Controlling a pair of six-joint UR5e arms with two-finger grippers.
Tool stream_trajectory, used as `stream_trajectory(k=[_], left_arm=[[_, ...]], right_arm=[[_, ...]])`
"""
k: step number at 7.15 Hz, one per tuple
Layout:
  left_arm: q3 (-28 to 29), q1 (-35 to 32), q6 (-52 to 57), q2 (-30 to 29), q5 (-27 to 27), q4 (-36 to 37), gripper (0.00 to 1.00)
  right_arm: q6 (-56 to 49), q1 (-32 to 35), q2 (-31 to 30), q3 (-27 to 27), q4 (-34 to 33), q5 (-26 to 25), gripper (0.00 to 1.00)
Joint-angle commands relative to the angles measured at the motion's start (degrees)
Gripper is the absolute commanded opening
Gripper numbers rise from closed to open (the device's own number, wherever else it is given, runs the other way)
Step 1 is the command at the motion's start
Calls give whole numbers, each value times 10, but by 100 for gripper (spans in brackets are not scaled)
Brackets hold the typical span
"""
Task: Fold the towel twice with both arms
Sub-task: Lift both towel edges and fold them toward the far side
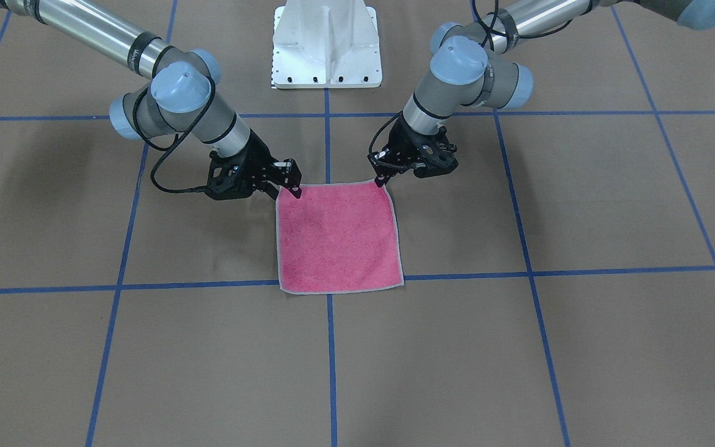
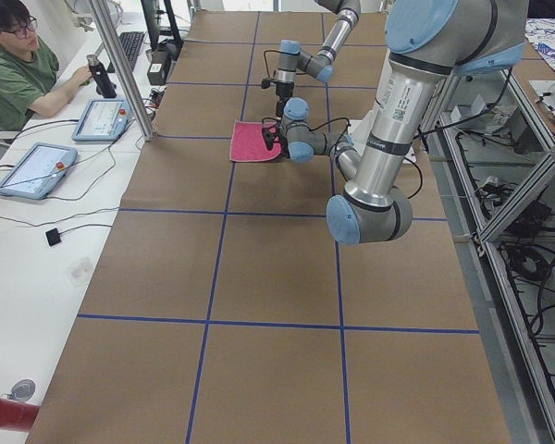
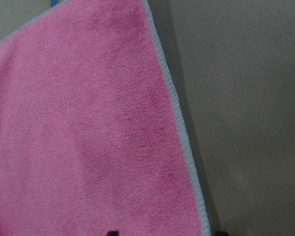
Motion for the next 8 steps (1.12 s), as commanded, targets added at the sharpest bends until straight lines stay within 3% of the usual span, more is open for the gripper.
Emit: stream_trajectory(k=[1, 2, 5, 6, 8], left_arm=[[0, 0, 0, 0, 0, 0, 0], [0, 0, 0, 0, 0, 0, 0], [-1, 0, 0, 0, -1, -1, 0], [-9, 0, 0, -4, -1, 0, 0], [-21, -11, 0, -5, -7, -1, 0]], right_arm=[[0, 0, 0, 0, 1, 1, 56], [1, 0, 0, 1, 1, 1, 49], [-3, 0, -3, 1, 17, 2, 8], [-3, 1, -7, 1, 35, 2, 0], [-3, 8, -6, 3, 42, 4, 0]])
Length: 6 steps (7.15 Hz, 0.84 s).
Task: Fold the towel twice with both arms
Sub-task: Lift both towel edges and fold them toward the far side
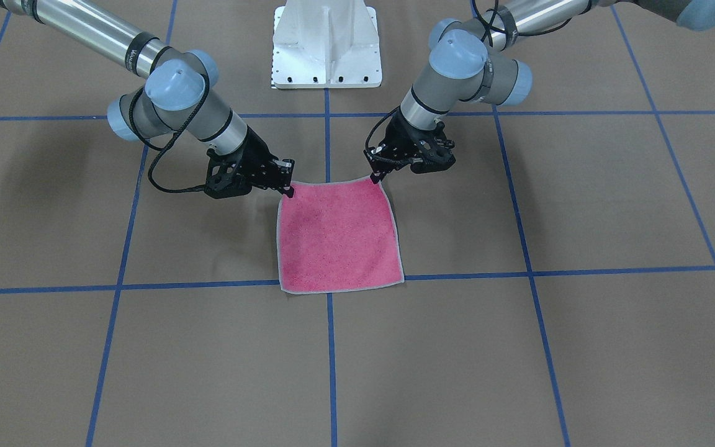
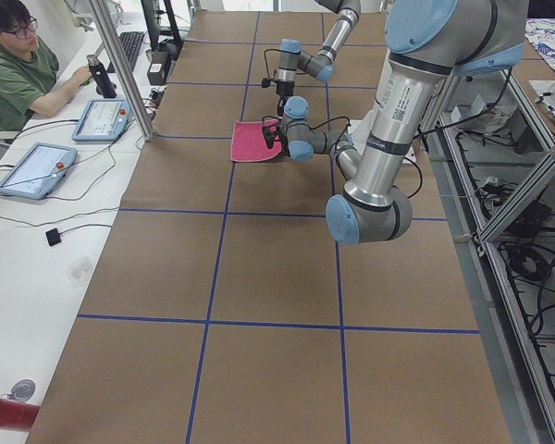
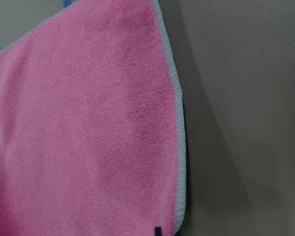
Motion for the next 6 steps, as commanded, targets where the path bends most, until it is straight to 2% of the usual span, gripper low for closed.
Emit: stream_trajectory(k=[1, 6], left_arm=[[-6, -31, 0, -6, -27, 0, 0], [5, -63, 1, -25, -40, -1, 0]], right_arm=[[2, 10, 0, 0, 29, 3, 0], [4, 38, 16, -2, 33, -1, 0]])
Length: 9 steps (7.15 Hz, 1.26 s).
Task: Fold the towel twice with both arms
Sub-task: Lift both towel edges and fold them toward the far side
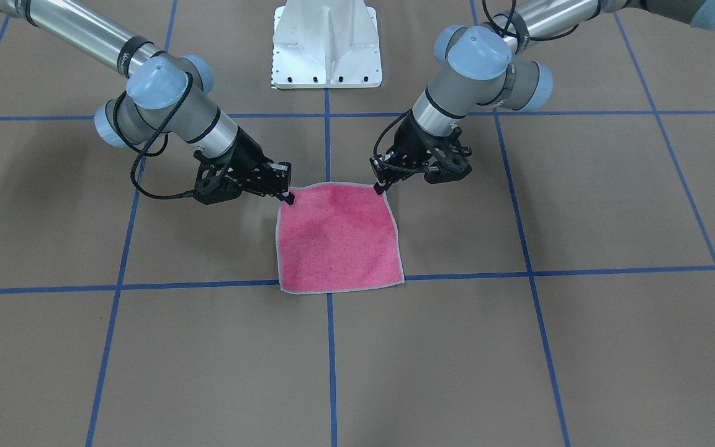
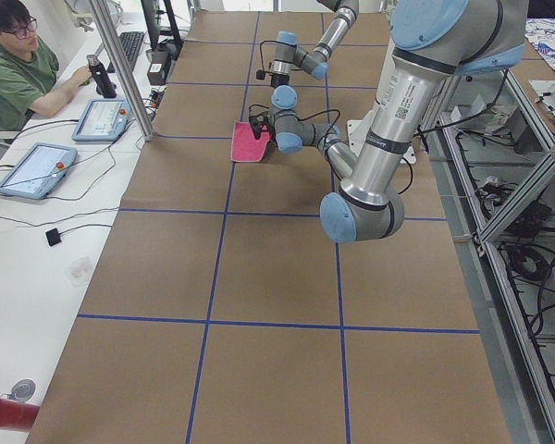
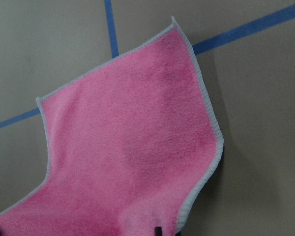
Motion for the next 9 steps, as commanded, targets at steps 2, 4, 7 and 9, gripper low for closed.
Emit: stream_trajectory(k=[2, 4, 7, 9], left_arm=[[15, -21, -1, -5, 0, -3, 0], [59, -38, -1, -40, -1, -3, 0], [85, -48, -1, -46, -1, -4, 0], [88, -49, -1, -46, -1, -4, 0]], right_arm=[[1, 8, 12, -12, -1, -31, 0], [2, 16, 28, -33, -1, -34, 0], [2, 38, 45, -52, -1, -34, 0], [2, 39, 51, -63, -1, -56, 0]])
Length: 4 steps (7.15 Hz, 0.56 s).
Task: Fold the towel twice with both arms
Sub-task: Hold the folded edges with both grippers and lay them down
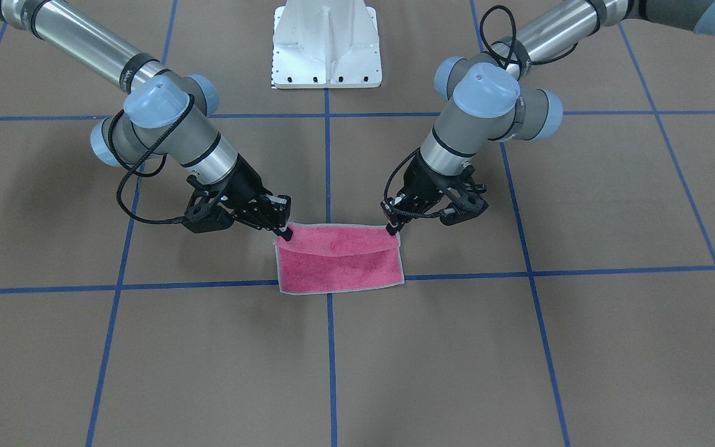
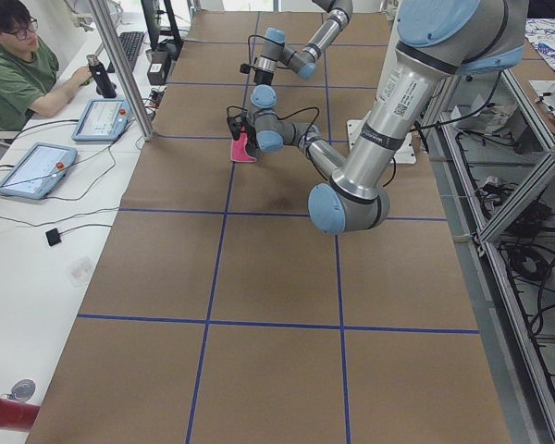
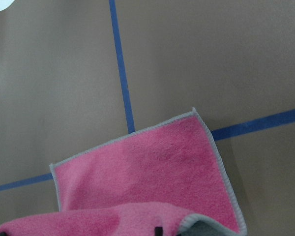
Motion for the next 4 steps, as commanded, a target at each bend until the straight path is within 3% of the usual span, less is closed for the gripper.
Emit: stream_trajectory(k=[1, 4], left_arm=[[7, -1, 0, 0, 0, -1, 0], [10, -1, 0, 0, 0, -1, 0]], right_arm=[[0, 1, 22, -27, 0, -19, 0], [0, 2, 34, -47, 0, -23, 0]])
